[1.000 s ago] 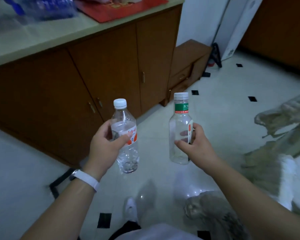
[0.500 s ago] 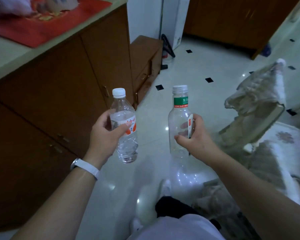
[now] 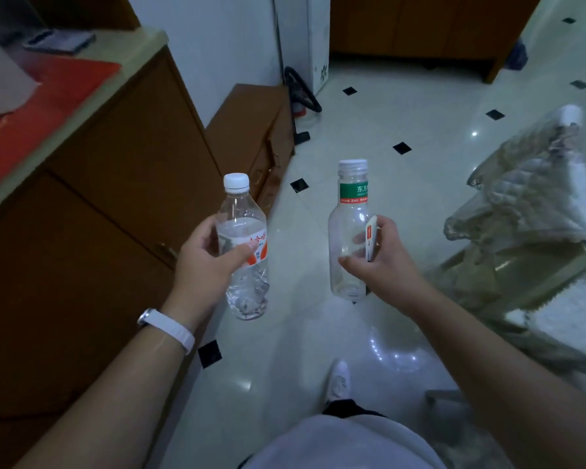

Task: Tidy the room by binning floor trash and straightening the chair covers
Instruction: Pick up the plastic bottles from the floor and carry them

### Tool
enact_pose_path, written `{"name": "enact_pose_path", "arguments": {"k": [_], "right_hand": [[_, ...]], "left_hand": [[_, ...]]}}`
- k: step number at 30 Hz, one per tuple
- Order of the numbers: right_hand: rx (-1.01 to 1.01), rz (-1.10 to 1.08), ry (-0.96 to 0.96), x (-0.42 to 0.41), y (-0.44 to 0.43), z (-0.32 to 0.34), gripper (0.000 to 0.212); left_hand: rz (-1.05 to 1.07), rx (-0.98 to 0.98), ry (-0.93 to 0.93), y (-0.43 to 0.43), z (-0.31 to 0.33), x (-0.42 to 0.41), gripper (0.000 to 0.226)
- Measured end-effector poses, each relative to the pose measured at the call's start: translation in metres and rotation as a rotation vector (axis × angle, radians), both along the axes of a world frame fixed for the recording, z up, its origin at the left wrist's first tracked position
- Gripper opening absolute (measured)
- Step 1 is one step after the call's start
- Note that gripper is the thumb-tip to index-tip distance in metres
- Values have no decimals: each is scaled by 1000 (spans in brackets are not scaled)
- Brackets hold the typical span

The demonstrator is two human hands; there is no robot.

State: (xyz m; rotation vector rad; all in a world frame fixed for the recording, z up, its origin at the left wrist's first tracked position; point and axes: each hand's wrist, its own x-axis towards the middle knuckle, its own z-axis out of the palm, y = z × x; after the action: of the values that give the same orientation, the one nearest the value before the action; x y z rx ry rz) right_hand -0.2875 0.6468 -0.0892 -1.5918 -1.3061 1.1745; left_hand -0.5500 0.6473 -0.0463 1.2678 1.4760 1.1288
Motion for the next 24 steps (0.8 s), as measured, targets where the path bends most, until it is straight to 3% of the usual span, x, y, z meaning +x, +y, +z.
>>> {"name": "enact_pose_path", "arguments": {"k": [11,24], "right_hand": [[14,-130,-87,65,128,19,66],[-24,-378,-201,40,320,26,63]], "left_hand": [[-146,28,-27,174,6,53,35],[-381,-12,-116,445,-24,52,42]]}}
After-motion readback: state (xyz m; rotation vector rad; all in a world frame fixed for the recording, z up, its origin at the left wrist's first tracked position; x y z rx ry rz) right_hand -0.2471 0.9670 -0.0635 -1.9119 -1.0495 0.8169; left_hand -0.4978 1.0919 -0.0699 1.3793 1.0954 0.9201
